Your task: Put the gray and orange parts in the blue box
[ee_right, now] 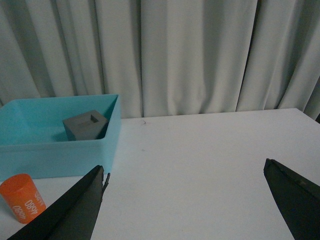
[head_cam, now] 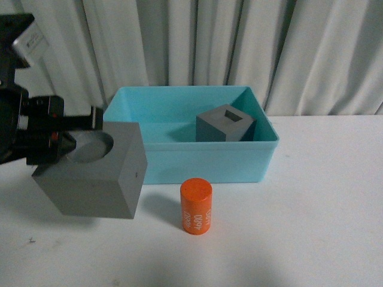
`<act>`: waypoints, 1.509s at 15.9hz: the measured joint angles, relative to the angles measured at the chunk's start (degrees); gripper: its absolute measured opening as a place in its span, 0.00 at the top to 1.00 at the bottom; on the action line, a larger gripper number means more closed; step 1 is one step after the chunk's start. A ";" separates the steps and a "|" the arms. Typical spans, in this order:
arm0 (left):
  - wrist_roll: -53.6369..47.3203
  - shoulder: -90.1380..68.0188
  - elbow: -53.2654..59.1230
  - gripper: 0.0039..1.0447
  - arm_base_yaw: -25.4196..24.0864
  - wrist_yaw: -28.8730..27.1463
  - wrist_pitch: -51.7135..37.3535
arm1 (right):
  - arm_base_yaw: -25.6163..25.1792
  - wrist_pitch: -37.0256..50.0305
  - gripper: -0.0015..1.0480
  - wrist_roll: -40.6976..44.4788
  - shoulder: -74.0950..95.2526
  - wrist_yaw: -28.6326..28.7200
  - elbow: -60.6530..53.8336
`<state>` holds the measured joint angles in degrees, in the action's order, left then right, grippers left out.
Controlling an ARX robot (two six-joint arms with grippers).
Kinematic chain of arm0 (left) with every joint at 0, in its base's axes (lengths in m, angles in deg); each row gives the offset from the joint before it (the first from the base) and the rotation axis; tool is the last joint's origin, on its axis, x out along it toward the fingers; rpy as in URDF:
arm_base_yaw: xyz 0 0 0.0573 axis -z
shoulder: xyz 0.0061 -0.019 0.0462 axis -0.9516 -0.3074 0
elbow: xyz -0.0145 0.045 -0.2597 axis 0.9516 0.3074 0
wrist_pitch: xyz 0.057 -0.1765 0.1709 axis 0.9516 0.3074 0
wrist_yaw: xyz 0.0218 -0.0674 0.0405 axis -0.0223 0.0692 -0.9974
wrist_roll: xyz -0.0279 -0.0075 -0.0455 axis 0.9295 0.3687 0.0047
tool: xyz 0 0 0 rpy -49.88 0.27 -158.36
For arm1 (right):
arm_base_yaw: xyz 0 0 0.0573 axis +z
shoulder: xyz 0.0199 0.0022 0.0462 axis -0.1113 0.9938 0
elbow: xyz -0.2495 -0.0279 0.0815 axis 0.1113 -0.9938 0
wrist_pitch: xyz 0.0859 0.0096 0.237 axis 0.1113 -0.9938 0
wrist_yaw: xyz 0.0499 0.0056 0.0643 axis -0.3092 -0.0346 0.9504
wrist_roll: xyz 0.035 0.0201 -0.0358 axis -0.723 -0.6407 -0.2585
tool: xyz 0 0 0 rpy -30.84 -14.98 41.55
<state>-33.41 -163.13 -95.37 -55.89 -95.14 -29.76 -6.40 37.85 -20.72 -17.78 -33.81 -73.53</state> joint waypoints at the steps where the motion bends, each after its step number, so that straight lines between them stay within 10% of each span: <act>1: 0.48 0.46 -2.16 0.84 -0.17 0.46 1.55 | 0.00 0.02 0.06 0.00 0.00 0.02 0.00; 14: -5.68 -26.88 -37.18 0.84 -1.60 -2.67 -1.40 | 0.00 0.00 0.06 0.00 0.00 0.02 0.00; 24: -9.38 -37.70 -38.32 0.85 -1.75 -4.92 -4.11 | 0.00 0.02 0.06 0.00 0.00 0.02 0.00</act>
<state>-42.78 -200.83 -133.68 -57.64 -100.06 -33.87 -6.40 37.87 -20.72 -17.78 -33.79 -73.53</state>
